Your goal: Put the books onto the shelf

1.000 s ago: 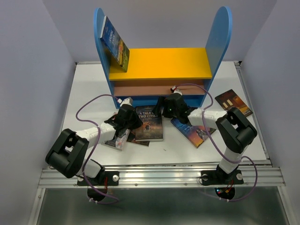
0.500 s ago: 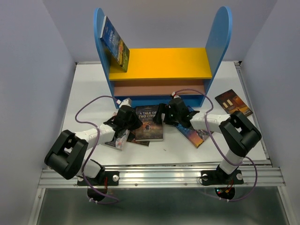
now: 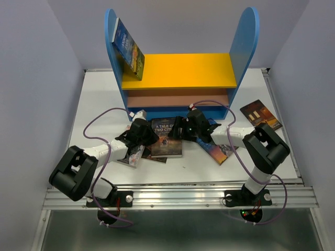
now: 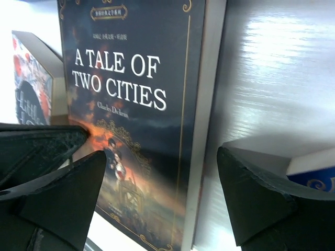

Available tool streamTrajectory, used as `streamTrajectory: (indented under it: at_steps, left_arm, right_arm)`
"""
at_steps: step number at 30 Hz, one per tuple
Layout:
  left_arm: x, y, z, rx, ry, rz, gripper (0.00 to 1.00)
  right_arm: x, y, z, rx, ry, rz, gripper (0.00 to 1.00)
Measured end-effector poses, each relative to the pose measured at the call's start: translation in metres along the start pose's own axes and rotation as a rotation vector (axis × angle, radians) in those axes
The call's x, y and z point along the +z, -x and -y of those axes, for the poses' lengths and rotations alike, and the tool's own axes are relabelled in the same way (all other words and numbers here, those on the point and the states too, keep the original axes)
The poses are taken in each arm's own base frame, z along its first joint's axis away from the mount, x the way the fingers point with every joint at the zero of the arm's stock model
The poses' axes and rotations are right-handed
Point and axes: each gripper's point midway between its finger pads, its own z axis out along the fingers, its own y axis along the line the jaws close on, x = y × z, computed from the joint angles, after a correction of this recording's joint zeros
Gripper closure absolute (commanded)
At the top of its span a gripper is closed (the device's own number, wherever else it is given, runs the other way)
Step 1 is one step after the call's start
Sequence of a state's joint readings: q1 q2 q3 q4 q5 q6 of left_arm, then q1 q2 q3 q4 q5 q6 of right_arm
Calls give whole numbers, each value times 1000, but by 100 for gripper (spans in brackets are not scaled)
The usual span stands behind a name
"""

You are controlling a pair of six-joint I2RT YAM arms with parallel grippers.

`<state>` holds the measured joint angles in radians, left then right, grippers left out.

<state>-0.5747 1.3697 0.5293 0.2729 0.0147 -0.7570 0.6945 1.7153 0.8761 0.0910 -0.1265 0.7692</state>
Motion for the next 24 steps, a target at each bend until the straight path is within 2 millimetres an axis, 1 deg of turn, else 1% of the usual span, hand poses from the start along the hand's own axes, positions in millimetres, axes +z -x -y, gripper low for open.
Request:
streamTrajectory:
  at_steps: [3, 4, 5, 7, 10, 11, 13, 14, 15, 17, 18, 20, 21, 22, 24]
  left_arm:
    - [0, 0, 0, -1, -1, 0, 83]
    - [0, 0, 0, -1, -2, -1, 86]
    - [0, 0, 1, -1, -3, -2, 86]
    - [0, -1, 1, 0, -8, -7, 86]
    - [0, -2, 2, -1, -13, -9, 86]
    - [0, -2, 3, -1, -14, -10, 86]
    - [0, -2, 3, -1, -16, -11, 86]
    - [1, -2, 3, -1, -18, -11, 86]
    - [1, -2, 4, -1, -20, -11, 86]
    - [2, -2, 5, -3, -25, -12, 85]
    - [2, -2, 5, -2, -27, -13, 85]
    - [2, -3, 6, -1, -31, -15, 78]
    - [2, -3, 7, -2, -33, -16, 73]
    - [2, -4, 8, 1, -38, -17, 63]
    - [1, -4, 12, -1, -53, -19, 55]
  right_arm:
    - [5, 2, -4, 21, 19, 6, 14]
    - [6, 2, -5, 26, 23, 5, 18]
    - [9, 4, -8, 37, 30, 8, 24]
    - [10, 4, -8, 44, 30, 6, 29]
    - [12, 3, -5, 55, 19, 6, 40]
    - [13, 3, -4, 59, 15, 5, 51]
    - [14, 1, -1, 69, 6, 2, 66]
    - [14, 2, -1, 78, 6, 3, 77]
    - [14, 4, -2, 82, 9, 8, 82]
    - [13, 6, -4, 86, 18, 17, 99]
    - [13, 6, -4, 85, 23, 18, 99]
    - [11, 4, -5, 81, 28, 19, 99]
    - [10, 4, -5, 76, 28, 20, 99]
    - [9, 4, -5, 73, 29, 22, 99]
    - [5, 4, -6, 67, 31, 29, 99]
